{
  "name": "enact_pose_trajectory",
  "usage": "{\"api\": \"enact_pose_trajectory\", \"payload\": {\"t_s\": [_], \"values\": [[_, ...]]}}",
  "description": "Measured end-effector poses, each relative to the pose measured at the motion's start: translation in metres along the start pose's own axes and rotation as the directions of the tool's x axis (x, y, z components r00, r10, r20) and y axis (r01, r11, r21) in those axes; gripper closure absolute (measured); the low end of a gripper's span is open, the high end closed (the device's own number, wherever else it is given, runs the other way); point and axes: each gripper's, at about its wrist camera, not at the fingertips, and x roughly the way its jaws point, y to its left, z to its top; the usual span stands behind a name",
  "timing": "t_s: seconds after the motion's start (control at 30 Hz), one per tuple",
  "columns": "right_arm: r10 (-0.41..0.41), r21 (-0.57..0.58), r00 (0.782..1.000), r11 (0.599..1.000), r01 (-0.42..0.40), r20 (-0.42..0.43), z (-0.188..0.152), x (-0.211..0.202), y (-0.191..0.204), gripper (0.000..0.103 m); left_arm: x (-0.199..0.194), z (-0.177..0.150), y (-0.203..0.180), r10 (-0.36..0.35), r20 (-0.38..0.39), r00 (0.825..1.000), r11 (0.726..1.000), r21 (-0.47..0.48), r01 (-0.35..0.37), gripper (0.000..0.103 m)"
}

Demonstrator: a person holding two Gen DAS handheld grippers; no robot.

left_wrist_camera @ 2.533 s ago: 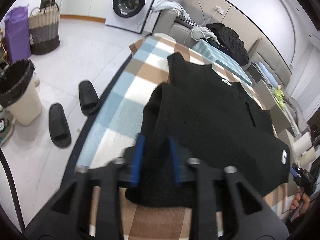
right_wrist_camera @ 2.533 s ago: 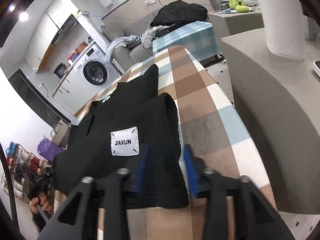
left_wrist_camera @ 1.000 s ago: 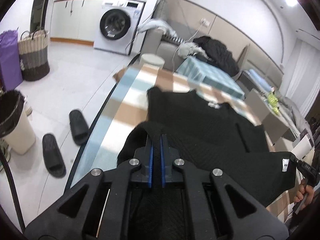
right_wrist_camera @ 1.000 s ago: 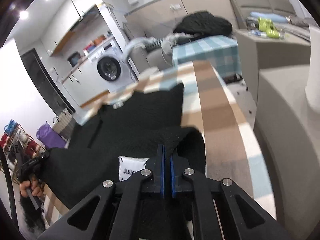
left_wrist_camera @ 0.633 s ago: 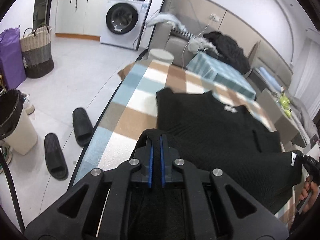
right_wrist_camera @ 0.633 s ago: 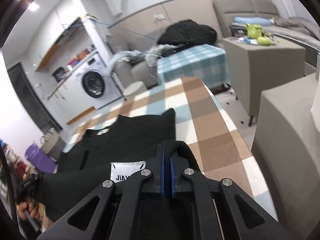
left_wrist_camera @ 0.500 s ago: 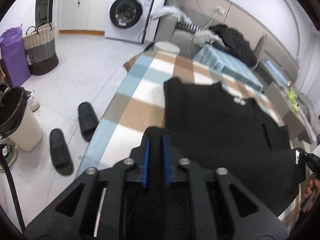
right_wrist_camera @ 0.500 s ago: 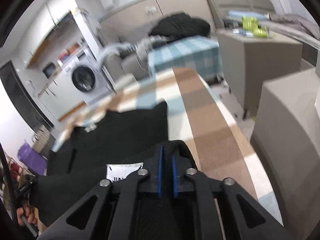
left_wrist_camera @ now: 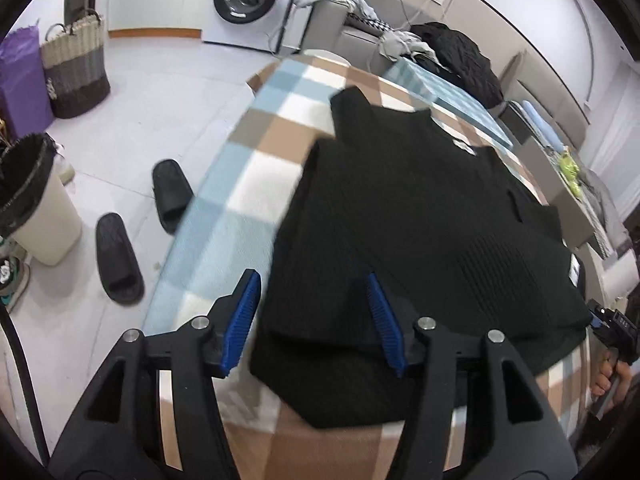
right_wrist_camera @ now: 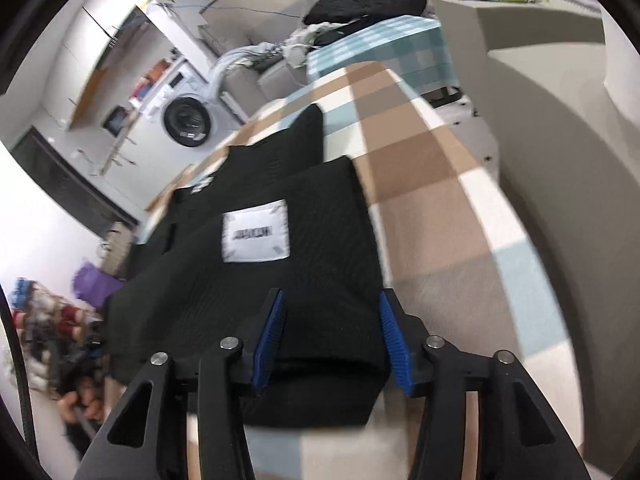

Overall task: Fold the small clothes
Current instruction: 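Open both grippers and smooth the folded sweater edge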

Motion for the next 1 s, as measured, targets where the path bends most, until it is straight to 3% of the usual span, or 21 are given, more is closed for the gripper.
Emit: {"api": "enact_pose_trajectory", "payload": {"t_s": [0.2,0.3,0.53,0.7,1.0], "values": [[0.017,0.012,1.0,1.0,-0.018,0.02,-0.012,-0.013,-0.002,0.047,-0.004,-0.01,-0.003,0.0,-0.007,1.0,1.0,-0.008,0.0,0.048],[-0.035,0.017,0.999,0.999,0.034,0.039,-0.016,-0.027,-0.004,0.047,-0.009,-0.012,-0.003,0.012,-0.011,1.0,1.0,-0.005,-0.012,0.048],[0.06,0.025,0.998,0.998,-0.06,-0.011,-0.032,-0.025,0.002,0.042,-0.025,-0.026,0.0,-0.029,-0.032,0.999,1.0,-0.013,0.029,0.046],[0.065,0.021,0.998,0.998,-0.065,-0.021,-0.029,-0.014,0.008,0.04,-0.032,-0.037,-0.002,-0.042,-0.044,0.998,0.999,-0.002,0.042,0.04],[0.086,0.026,0.996,0.996,-0.086,-0.007,-0.028,-0.021,0.006,0.034,-0.023,-0.03,-0.006,-0.034,-0.036,0.999,0.999,-0.005,0.034,0.039]]}}
